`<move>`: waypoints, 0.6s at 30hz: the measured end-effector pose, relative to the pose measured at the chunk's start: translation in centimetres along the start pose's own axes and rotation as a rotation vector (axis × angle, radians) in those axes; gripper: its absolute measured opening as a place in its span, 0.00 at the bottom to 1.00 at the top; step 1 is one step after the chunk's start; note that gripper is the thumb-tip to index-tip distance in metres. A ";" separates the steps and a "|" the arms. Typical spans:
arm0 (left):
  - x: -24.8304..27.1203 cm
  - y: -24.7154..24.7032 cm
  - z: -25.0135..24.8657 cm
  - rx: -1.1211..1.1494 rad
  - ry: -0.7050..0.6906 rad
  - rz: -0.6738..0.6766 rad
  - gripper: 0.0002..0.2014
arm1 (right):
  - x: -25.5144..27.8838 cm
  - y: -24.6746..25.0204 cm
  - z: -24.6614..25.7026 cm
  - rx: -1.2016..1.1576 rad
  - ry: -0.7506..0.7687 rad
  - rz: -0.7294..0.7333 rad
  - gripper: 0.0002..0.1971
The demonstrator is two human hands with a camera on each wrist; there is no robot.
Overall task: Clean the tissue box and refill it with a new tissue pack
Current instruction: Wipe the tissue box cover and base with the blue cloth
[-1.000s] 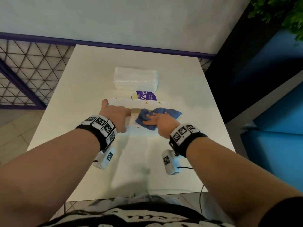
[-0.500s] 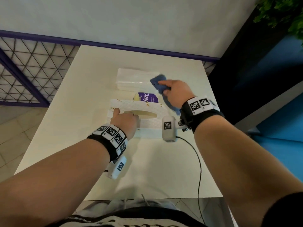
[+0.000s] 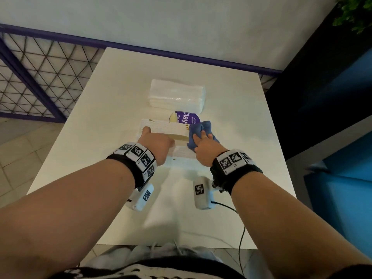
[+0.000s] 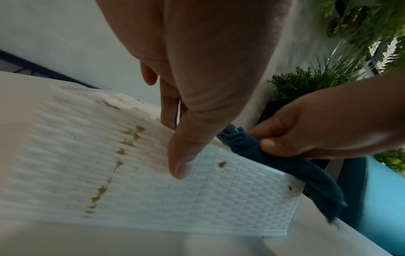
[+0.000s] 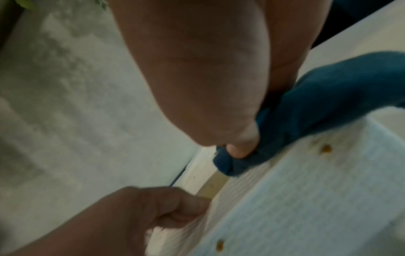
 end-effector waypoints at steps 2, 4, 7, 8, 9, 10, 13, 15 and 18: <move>-0.1 0.1 0.0 0.016 0.007 0.010 0.26 | 0.7 -0.4 -0.1 0.032 0.058 0.035 0.34; -0.3 0.0 0.1 0.055 0.011 0.017 0.27 | 0.0 0.5 -0.9 0.020 0.060 0.002 0.34; -0.5 -0.1 0.3 0.074 -0.009 0.027 0.29 | -1.2 2.3 -1.9 0.018 -0.020 -0.020 0.35; -0.4 -0.2 0.4 0.075 -0.014 0.030 0.29 | -1.2 2.5 -1.8 0.033 -0.022 -0.022 0.35; -0.4 -0.2 0.5 0.082 -0.014 0.035 0.29 | -0.9 2.6 -1.5 0.061 0.001 -0.012 0.34; -0.4 -0.2 0.4 0.095 -0.012 0.039 0.29 | -0.1 2.4 -1.0 0.089 0.040 0.006 0.32; -0.6 -0.4 0.1 0.048 -0.022 0.060 0.29 | 2.2 1.1 0.6 0.109 0.202 -0.002 0.28; -0.6 -0.4 -0.1 0.016 -0.033 0.055 0.26 | 3.2 0.4 1.3 0.078 0.317 -0.045 0.24; -0.5 -0.3 -0.2 0.047 -0.018 0.038 0.25 | 3.6 1.0 0.1 -0.103 0.315 -0.054 0.20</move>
Point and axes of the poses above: each hand's wrist, its own x-axis away from the middle knuckle, its own y-axis out of the back of the hand, z = x × y, the point moved 5 cm from there along -x, towards the middle knuckle, and after that the axes turned 14 degrees about y, right-handed, at the moved point
